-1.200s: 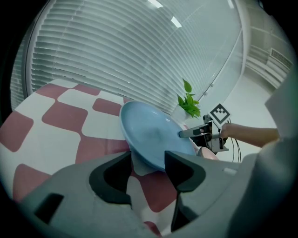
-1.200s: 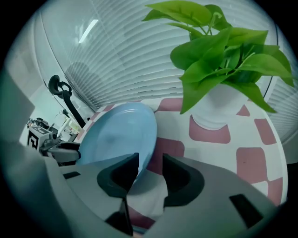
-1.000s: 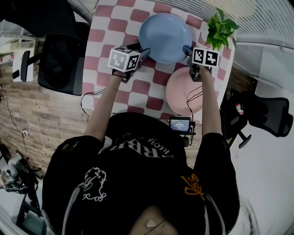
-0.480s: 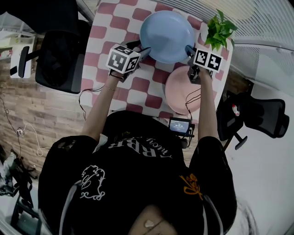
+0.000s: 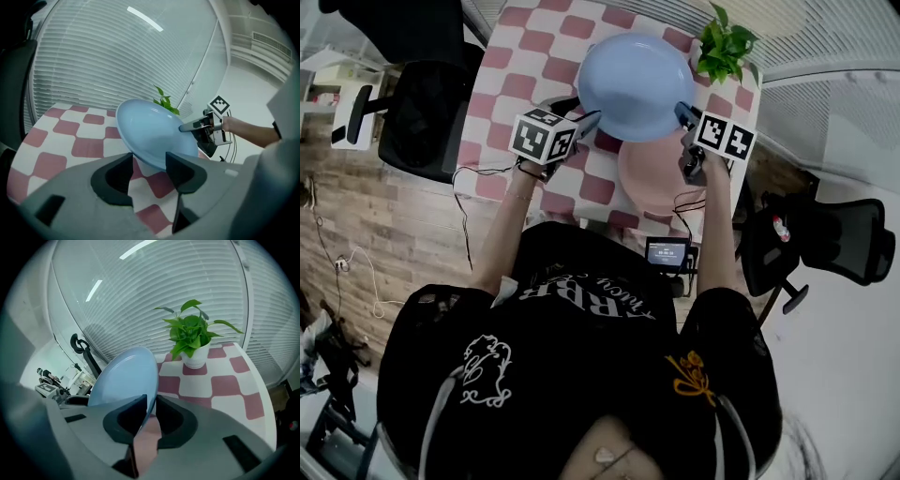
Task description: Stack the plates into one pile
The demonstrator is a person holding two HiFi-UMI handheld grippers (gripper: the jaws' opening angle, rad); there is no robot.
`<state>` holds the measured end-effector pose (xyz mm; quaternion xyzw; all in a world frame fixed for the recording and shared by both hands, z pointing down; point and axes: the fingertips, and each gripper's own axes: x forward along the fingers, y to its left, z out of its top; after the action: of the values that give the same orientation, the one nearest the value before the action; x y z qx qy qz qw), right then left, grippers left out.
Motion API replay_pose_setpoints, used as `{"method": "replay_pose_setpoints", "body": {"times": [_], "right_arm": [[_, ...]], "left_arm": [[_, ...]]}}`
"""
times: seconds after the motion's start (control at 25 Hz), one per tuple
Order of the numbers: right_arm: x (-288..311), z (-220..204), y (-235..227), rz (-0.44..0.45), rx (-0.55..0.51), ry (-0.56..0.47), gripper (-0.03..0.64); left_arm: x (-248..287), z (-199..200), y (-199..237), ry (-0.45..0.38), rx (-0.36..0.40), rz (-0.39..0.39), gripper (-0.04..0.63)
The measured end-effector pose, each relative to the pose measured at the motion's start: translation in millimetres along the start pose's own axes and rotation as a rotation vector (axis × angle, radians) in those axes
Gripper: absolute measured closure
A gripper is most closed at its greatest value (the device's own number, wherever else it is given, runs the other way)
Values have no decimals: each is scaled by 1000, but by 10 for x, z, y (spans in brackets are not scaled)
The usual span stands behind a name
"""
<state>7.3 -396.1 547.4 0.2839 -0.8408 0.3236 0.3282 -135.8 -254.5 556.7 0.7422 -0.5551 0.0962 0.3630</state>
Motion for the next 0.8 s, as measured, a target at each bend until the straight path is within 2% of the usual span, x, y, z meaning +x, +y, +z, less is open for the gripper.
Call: {"method": "replay_pose_setpoints", "body": {"times": [0.2,0.44,0.6,0.8], "right_arm": [[-465,-349,-199,15,30,-4,555],[-923,-925,-548,0,85,-1,557],[-1121,-1225,-775,-14,117,9,557],[-1257,-1557,-948,-13,138,41,557]], "left_arm": [[-27,-234,-543,10,0,-13,376],[53,-615,-1149,64,20,-15,376],[151,-808,-1441,94,25,-22,376],[207,-1088,-1693,124,-12,-20,376]]}}
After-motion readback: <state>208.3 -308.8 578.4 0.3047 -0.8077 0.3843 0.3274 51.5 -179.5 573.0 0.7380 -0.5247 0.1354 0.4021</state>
